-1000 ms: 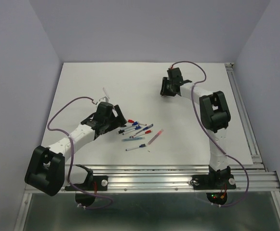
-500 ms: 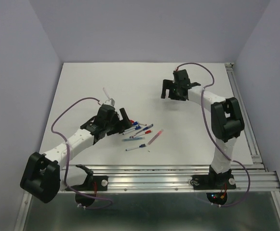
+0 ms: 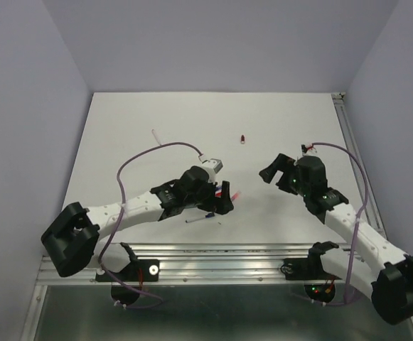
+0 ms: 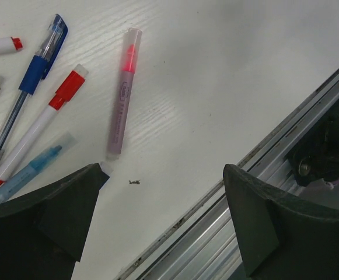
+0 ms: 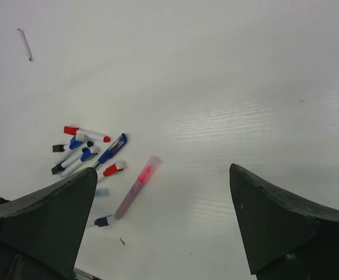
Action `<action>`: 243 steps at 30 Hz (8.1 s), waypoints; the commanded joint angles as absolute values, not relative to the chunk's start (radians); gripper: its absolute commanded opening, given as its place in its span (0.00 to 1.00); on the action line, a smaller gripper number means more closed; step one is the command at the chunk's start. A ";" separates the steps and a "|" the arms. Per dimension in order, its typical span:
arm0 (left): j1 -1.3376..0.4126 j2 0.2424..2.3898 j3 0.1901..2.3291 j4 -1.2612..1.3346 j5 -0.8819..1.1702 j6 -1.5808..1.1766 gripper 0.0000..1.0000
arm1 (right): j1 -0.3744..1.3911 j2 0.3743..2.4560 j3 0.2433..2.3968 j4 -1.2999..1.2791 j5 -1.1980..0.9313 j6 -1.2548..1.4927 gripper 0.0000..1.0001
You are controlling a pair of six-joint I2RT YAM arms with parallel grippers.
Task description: Open the pen caps
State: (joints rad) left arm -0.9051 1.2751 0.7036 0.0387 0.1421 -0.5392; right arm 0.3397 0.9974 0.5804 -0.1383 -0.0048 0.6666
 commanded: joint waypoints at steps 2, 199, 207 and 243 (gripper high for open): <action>-0.925 1.389 0.805 0.121 0.155 -0.420 0.95 | 0.334 0.769 0.446 -0.035 0.024 0.841 1.00; -0.063 2.002 1.450 -0.227 -0.051 -0.543 0.52 | 0.367 1.125 0.664 -0.121 0.135 0.678 1.00; -0.138 1.624 1.153 -0.167 -0.061 -0.545 0.94 | 0.368 0.980 0.580 -0.192 0.144 0.703 1.00; -0.920 1.305 0.664 -0.107 -0.057 -0.597 0.97 | 0.368 0.994 0.545 -0.222 0.072 0.655 1.00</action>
State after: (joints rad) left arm -0.9058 1.2934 0.6228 -0.1093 -0.0353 -0.6323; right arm 0.3679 0.9955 0.5430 -0.2142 0.0723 0.6827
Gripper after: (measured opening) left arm 0.975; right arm 0.998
